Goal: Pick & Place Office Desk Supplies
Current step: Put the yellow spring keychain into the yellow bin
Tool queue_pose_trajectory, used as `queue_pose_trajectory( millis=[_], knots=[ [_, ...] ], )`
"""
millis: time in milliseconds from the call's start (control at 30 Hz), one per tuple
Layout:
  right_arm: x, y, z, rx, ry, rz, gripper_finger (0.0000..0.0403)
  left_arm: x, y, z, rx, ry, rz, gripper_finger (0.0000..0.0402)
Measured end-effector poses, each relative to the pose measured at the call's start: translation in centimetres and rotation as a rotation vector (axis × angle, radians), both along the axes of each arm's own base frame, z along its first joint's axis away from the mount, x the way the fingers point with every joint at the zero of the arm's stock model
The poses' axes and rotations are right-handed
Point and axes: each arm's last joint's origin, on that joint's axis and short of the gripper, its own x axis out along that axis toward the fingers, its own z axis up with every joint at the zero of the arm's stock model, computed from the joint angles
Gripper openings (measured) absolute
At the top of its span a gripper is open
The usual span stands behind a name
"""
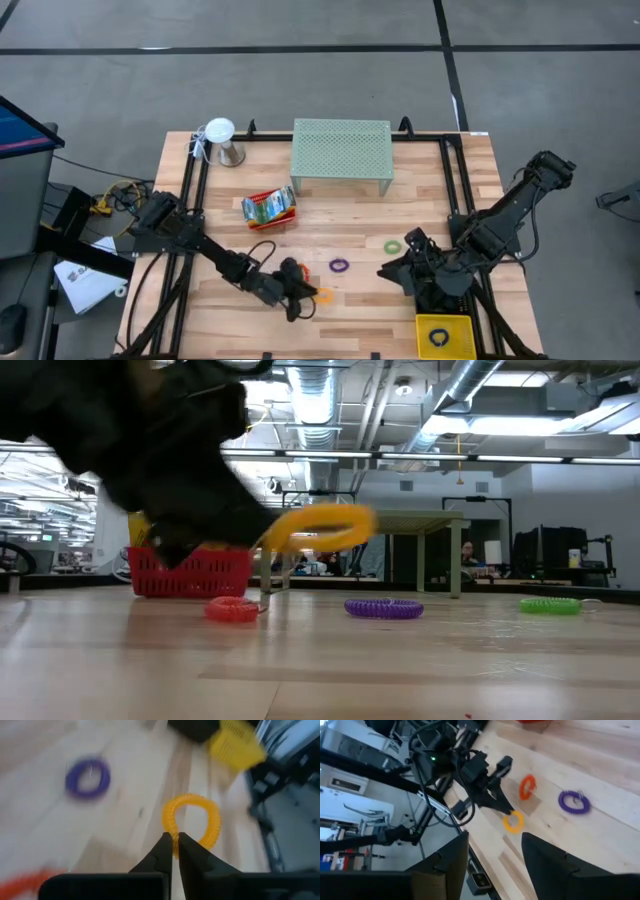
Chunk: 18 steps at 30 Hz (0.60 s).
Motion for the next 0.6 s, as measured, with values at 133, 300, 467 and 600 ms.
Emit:
queue_pose_trajectory(
  millis=[133, 300, 467, 600],
  knots=[
    [0.4, -0.4, 0.1, 0.009, -0.005, -0.026, 0.0179, 2.0, 0.6, 1.7, 0.014, -0.081, 0.018, 0.0004],
    [0.8, -0.9, 0.0, 0.027, -0.005, -0.058, 0.0194, 5.0, 1.1, 5.0, 0.066, -0.191, 0.027, 0.0004],
    [1.0, -1.0, -0.4, 0.057, -0.004, -0.052, 0.0218, 7.2, 1.7, 8.3, 0.112, -0.290, 0.039, 0.0004],
    [1.1, -0.9, -0.7, 0.077, -0.016, -0.042, 0.0232, 8.3, 2.0, 10.1, 0.144, -0.343, 0.047, 0.0004]
  ],
)
